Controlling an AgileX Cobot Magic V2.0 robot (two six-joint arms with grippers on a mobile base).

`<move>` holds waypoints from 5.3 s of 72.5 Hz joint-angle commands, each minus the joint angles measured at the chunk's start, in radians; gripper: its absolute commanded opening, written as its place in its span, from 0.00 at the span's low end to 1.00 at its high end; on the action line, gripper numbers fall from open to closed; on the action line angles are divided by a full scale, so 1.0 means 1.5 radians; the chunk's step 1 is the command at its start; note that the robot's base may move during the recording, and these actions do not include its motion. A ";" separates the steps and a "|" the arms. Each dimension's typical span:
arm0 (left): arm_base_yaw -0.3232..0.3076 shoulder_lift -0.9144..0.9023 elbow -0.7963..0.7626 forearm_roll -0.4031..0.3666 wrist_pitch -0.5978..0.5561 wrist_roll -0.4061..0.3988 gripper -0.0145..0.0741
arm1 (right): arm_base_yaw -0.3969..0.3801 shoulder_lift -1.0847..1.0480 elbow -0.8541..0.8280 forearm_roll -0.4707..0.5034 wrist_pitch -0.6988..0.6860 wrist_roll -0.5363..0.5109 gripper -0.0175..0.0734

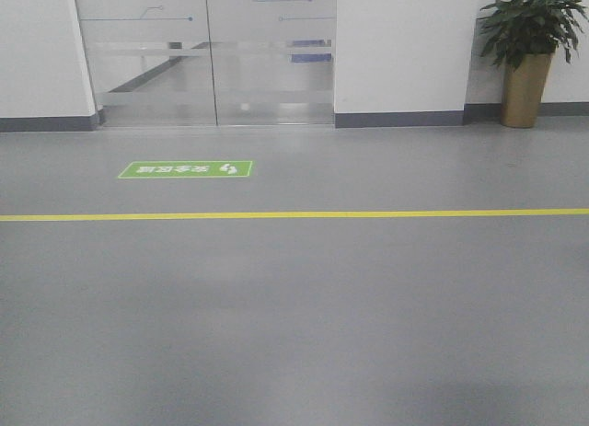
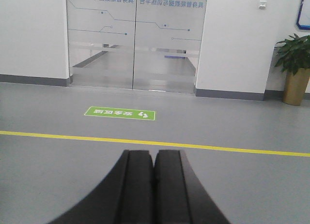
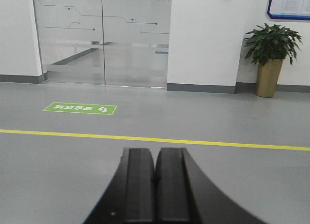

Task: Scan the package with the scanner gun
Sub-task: 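Drive the base forward down the aisle past the blue bins, then turn the base and approach the red table with the box, then move the left gripper over the small cardboard box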

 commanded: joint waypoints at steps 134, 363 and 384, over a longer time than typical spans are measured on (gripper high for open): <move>0.056 -0.003 -0.002 -0.004 -0.012 -0.004 0.04 | -0.003 -0.002 0.000 0.000 -0.014 0.000 0.02; -0.013 -0.003 -0.002 -0.004 -0.012 -0.004 0.04 | 0.004 -0.002 0.000 0.000 -0.014 0.000 0.02; -0.014 -0.003 -0.002 -0.004 -0.012 -0.004 0.04 | 0.043 -0.002 0.000 0.000 -0.014 0.000 0.02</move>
